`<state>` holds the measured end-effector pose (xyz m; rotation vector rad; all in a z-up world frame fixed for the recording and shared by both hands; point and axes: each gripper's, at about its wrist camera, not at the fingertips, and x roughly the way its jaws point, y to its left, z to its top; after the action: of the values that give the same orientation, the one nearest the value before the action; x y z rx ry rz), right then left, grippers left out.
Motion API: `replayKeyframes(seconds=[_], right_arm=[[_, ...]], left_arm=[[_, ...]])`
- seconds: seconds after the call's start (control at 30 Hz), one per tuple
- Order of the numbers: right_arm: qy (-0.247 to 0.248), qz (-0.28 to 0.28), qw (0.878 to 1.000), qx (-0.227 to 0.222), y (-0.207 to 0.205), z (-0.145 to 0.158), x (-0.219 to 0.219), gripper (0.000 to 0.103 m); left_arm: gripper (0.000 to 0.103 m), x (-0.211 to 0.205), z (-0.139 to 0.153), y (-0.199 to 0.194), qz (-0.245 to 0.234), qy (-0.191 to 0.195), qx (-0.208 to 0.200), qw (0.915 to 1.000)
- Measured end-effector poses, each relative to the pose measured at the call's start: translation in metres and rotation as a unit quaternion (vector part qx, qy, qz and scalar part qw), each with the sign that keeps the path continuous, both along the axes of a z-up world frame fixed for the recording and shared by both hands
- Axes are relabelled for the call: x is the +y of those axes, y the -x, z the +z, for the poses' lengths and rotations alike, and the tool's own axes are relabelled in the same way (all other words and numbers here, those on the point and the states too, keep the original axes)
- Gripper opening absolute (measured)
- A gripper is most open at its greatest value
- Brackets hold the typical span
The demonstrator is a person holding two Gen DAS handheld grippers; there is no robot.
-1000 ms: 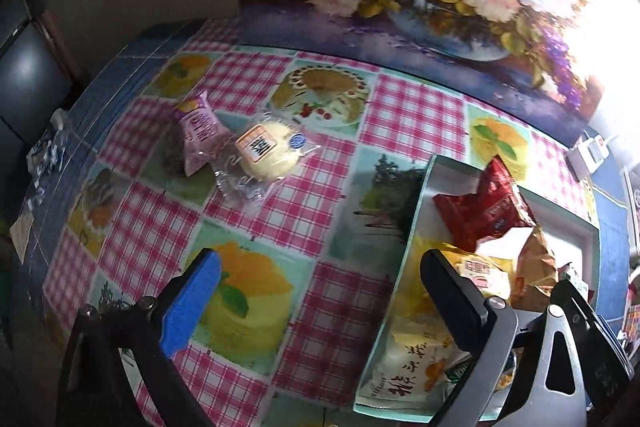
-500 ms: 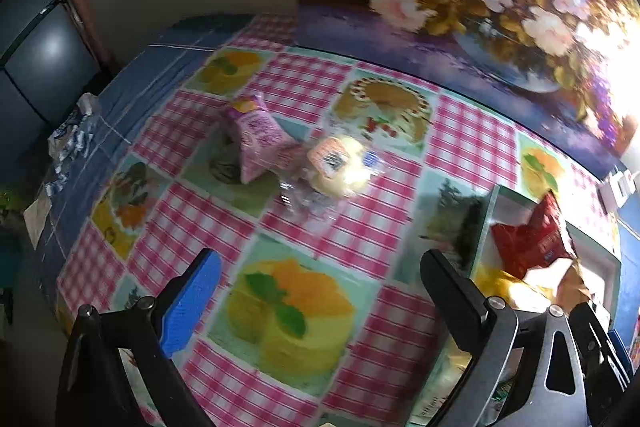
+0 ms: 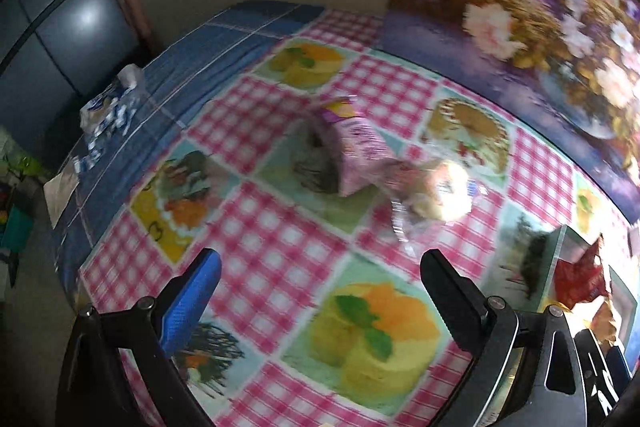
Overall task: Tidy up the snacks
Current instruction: 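Withdraw both open grippers from the tray toward the pink bag and wrapped bun, then grasp the pink-purple bag with the left gripper while the right gripper grasps the wrapped bun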
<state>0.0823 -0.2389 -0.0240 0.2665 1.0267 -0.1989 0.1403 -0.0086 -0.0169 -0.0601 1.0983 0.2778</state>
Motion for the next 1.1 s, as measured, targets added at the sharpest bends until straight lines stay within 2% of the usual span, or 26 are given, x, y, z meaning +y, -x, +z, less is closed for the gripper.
replayKeyframes(seconds=[0.2,0.53,0.8,0.97,1.1], right_arm=[[-0.006,0.030,1.000,0.001,-0.011,-0.003,0.028,0.103],[-0.009,0.081,0.997,0.013,-0.023,-0.015,0.070,0.103],[-0.017,0.100,0.995,0.024,-0.032,-0.028,0.085,0.103],[-0.039,0.107,0.993,0.017,-0.047,-0.029,0.091,0.103],[-0.048,0.107,0.993,0.006,-0.068,-0.026,0.095,0.103]], left_arm=[[0.100,0.033,-0.002,-0.001,0.028,-0.003,0.004,0.9996],[0.100,0.061,-0.016,-0.001,0.049,0.022,0.026,0.9983],[0.100,0.062,-0.033,-0.011,0.018,0.018,0.048,0.9985],[0.100,0.071,-0.043,-0.027,0.004,0.038,0.054,0.9978],[0.100,0.081,-0.045,-0.044,-0.006,0.037,0.053,0.9979]])
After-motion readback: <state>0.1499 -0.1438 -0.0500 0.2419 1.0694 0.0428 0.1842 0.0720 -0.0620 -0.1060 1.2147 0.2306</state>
